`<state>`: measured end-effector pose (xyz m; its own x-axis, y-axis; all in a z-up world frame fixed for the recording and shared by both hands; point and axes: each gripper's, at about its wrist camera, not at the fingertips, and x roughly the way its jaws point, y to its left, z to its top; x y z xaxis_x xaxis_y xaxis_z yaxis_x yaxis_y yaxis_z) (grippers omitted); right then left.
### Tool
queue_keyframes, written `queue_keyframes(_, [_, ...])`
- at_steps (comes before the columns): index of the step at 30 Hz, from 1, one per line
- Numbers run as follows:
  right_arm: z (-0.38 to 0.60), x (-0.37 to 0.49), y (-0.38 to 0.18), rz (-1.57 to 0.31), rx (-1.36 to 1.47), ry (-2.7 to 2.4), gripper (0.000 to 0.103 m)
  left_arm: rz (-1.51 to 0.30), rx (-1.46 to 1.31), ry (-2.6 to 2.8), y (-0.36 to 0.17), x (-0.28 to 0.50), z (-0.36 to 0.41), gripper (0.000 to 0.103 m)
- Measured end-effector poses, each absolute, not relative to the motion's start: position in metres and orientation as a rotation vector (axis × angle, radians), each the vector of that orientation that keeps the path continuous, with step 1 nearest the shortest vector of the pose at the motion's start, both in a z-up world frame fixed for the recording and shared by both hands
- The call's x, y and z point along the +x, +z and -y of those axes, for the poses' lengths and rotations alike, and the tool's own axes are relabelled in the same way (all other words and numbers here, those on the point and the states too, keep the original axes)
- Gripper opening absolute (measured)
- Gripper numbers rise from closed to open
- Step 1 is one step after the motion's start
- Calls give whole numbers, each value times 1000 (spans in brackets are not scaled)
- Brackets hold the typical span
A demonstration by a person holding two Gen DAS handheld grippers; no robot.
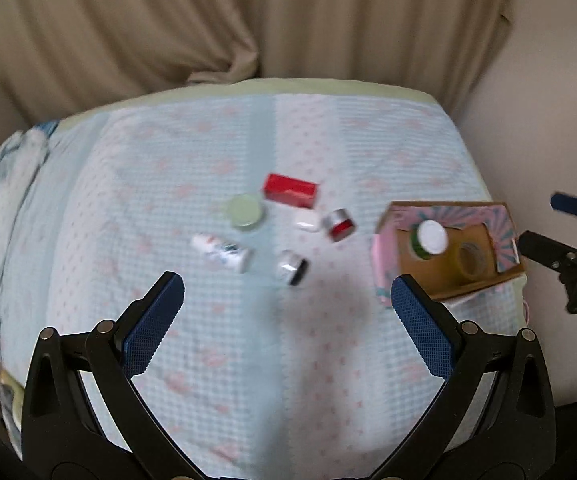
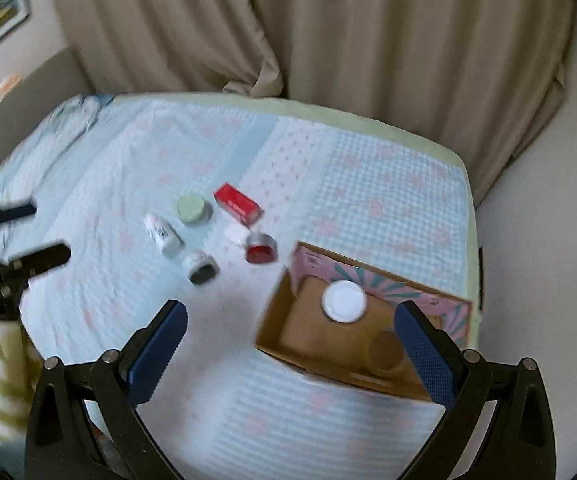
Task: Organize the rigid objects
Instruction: 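Withdraw both tools from the box toward the remaining items, then grasp the white pill bottle with the left tool while the right tool grasps the silver-red jar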
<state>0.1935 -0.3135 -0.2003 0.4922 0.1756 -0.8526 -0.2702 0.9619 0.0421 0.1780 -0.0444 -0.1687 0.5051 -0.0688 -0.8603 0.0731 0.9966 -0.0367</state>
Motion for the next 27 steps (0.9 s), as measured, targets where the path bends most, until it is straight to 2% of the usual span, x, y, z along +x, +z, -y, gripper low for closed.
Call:
queue_keyframes(4, [279, 197, -205, -1009, 20, 225, 103, -1056, -50, -60, -177, 187, -1, 103])
queue_keyframes(10, [229, 205, -219, -966, 32, 148, 103, -1109, -89, -46, -208, 213, -48, 103])
queue_keyframes(17, [191, 233, -253, -1009, 51, 142, 103, -1208, -184, -7, -269, 251, -76, 103])
queue_keyframes(27, [172, 305, -318, -1126, -112, 196, 103, -1355, -427, 91, -362, 313, -89, 103])
